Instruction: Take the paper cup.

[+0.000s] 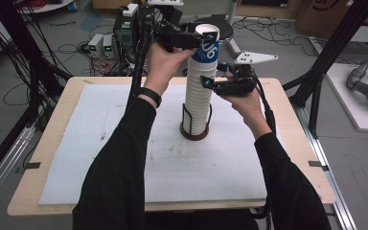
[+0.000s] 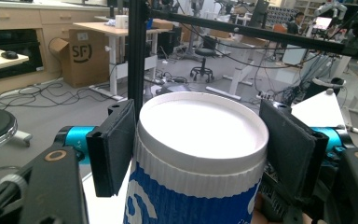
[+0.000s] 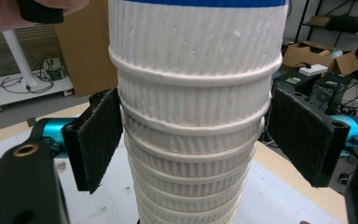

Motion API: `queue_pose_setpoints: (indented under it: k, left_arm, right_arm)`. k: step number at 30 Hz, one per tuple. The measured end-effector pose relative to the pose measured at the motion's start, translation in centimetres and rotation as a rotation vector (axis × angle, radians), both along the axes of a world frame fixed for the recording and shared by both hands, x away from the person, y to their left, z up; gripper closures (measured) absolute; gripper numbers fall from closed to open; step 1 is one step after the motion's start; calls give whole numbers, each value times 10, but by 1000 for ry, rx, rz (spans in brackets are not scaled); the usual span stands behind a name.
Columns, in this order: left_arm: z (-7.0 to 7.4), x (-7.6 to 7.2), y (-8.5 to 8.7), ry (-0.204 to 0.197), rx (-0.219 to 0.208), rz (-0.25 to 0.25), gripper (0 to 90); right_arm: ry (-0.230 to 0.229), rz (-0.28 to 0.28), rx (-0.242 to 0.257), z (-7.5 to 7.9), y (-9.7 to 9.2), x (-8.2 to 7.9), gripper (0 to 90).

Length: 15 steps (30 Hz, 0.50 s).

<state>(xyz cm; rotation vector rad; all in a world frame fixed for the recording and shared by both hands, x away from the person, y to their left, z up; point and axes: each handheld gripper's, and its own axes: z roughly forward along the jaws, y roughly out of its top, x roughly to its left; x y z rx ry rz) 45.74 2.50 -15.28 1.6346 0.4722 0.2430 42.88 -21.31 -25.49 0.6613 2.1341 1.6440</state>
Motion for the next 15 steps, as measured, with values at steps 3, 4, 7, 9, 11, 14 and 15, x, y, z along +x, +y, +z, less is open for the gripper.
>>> queue_pose_setpoints:
  k: [3,4,7,9,11,14,15]
  left_arm:
    - [1,0,0,-3,4,2,296]
    - [1,0,0,-4,1,2,296]
    - [3,-1,0,-13,0,4,297]
    - [6,-2,1,-21,-1,0,297]
    - [9,-3,0,-29,0,4,297]
    - [16,-5,0,-47,-8,8,298]
    - [17,-5,0,-49,-9,8,298]
  right_arm:
    - [0,-1,2,0,0,0,190]
    - [-2,-3,2,0,0,0,190]
    - [-3,-3,0,0,0,0,191]
    - [-3,-4,1,0,0,0,192]
    - [-3,-5,2,0,1,0,193]
    - [-4,-7,0,0,1,0,194]
    - [-2,-8,1,0,1,-1,194]
